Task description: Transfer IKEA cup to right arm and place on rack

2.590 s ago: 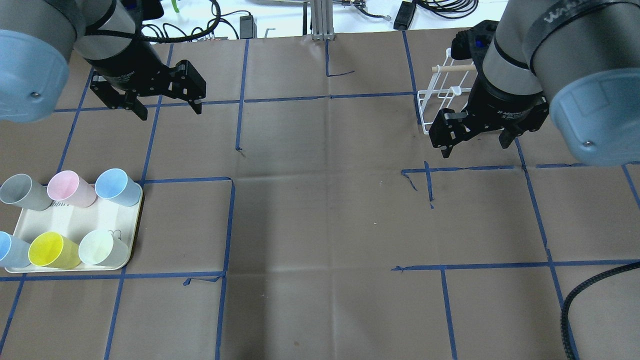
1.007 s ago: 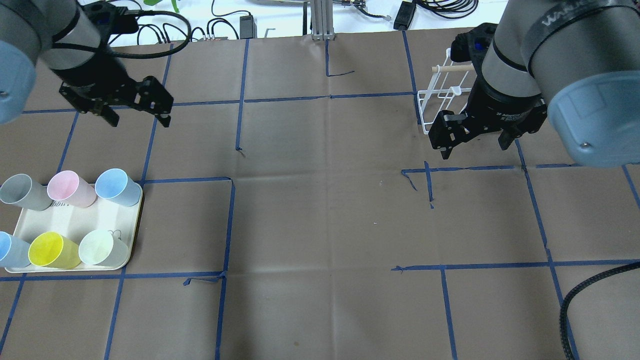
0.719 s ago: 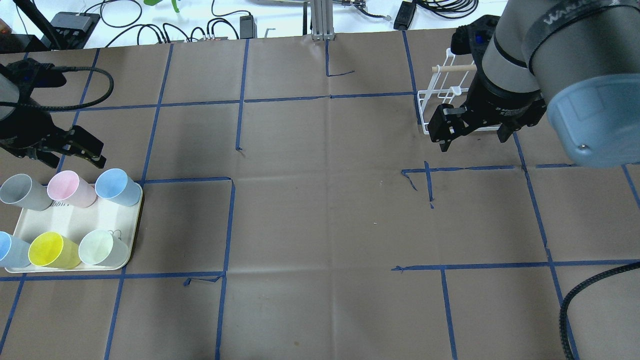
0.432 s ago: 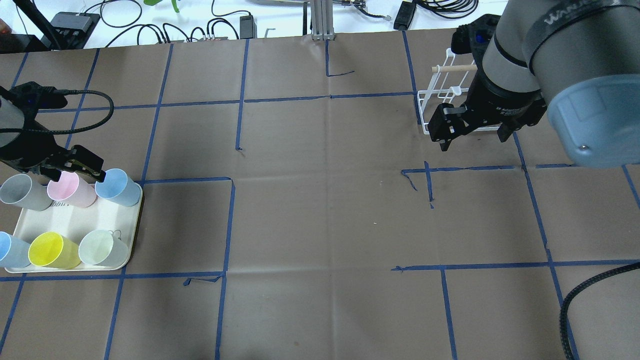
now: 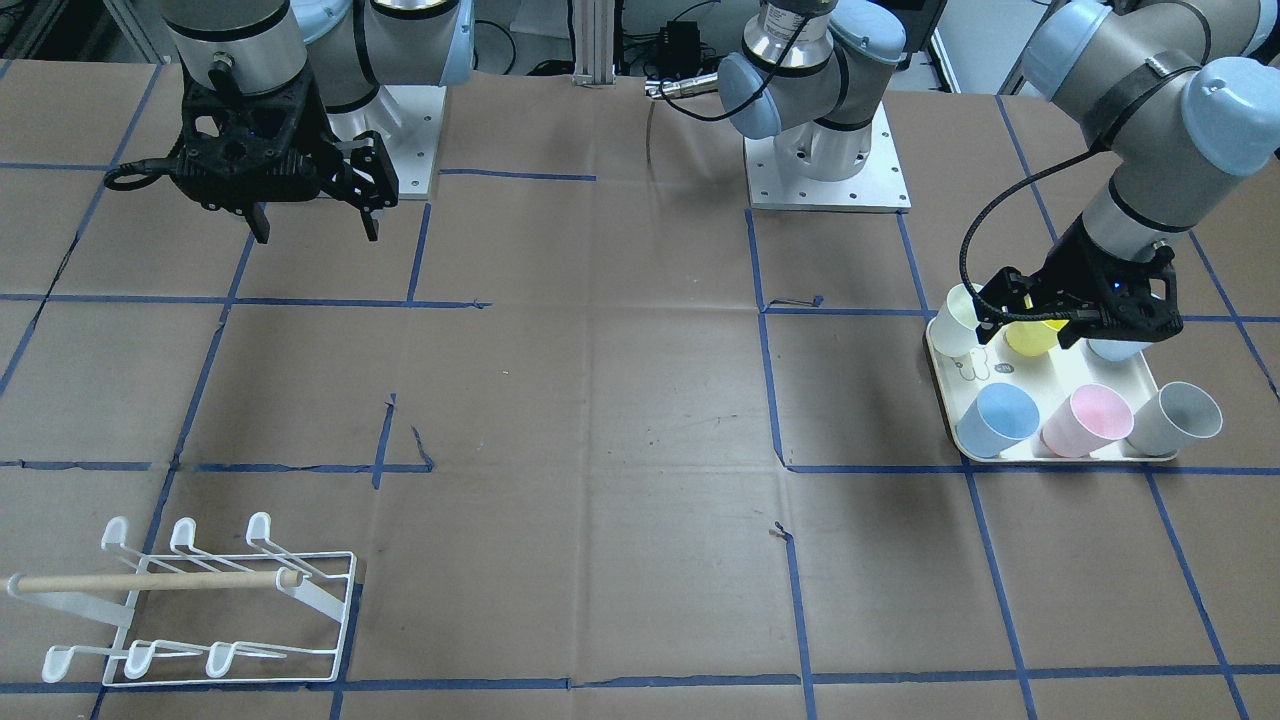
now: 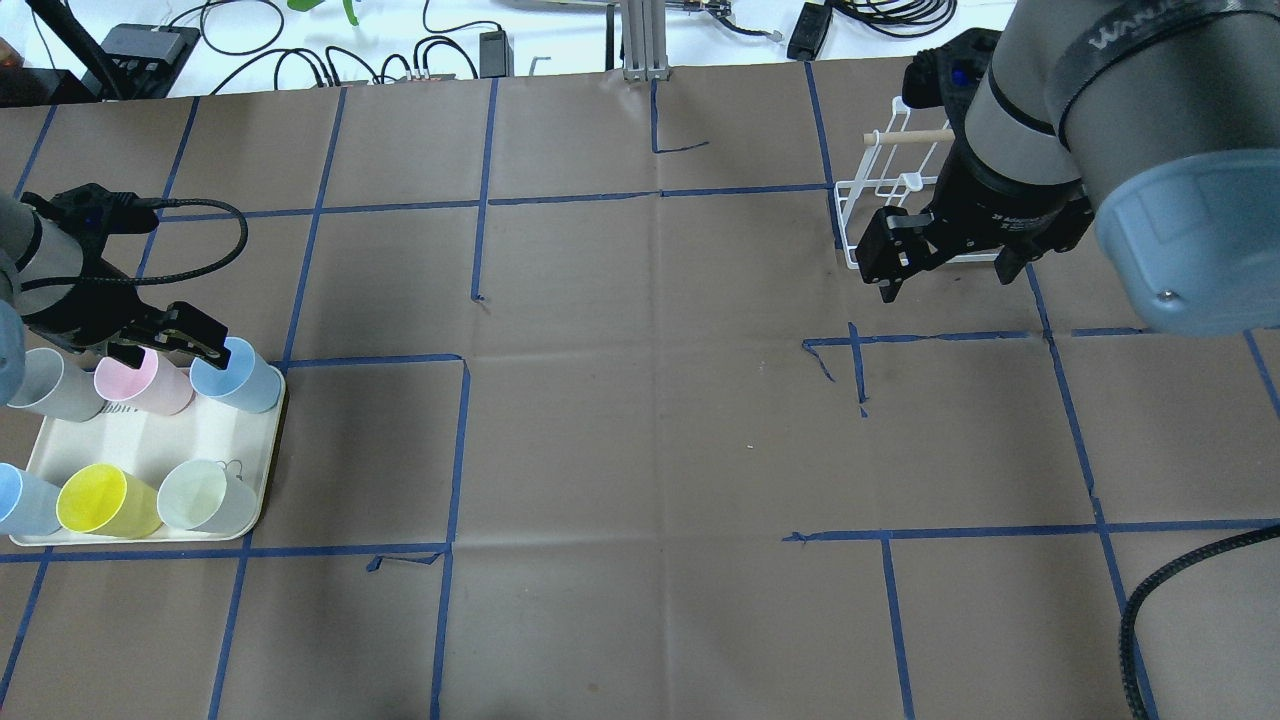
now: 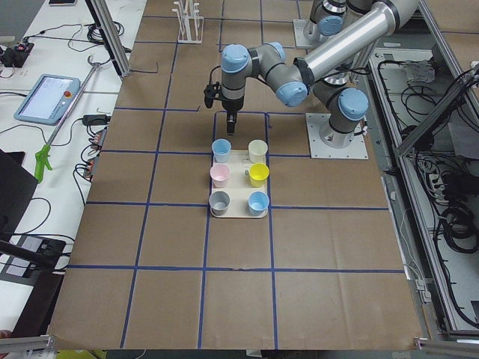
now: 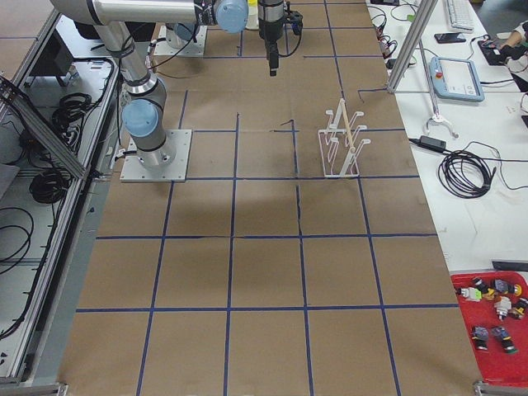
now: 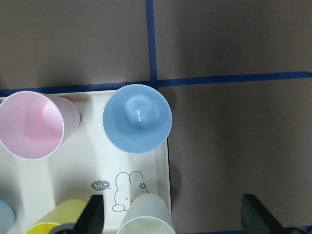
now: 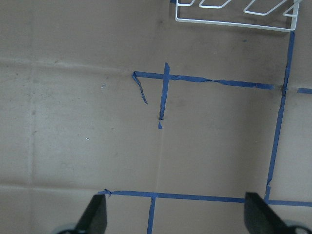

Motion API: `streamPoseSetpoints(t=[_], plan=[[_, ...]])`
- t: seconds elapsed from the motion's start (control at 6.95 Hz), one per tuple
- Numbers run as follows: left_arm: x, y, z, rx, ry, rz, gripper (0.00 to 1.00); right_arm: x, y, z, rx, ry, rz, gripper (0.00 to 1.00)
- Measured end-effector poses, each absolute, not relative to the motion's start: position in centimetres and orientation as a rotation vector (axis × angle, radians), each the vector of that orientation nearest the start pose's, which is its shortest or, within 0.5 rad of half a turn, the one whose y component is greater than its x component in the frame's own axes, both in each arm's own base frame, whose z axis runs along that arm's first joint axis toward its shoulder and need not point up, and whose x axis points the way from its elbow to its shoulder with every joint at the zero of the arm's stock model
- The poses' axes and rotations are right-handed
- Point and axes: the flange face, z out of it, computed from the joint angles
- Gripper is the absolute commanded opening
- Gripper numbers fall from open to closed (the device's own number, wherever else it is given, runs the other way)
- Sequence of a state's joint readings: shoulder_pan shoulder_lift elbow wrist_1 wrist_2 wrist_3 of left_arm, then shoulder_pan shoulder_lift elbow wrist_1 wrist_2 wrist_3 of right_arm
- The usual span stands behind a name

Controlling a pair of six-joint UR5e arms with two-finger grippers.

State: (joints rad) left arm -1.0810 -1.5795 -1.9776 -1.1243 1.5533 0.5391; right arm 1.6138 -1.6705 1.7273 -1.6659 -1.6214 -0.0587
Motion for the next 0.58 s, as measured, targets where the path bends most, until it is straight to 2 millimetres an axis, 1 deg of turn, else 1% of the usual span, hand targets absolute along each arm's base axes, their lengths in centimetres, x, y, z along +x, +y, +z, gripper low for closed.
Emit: streamPoseSetpoints(t=[0.29, 0.58], plan=[[9.9, -49.2, 30.4, 0.084, 3.137, -0.065, 1.0, 14.8, -44.7, 46.8, -0.161, 3.188, -0.07, 1.0], [9.7, -49.8, 27.3, 0.098, 3.131, -0.08, 1.0, 14.8, -45.2, 47.3, -0.16, 3.186, -0.143, 1.0]])
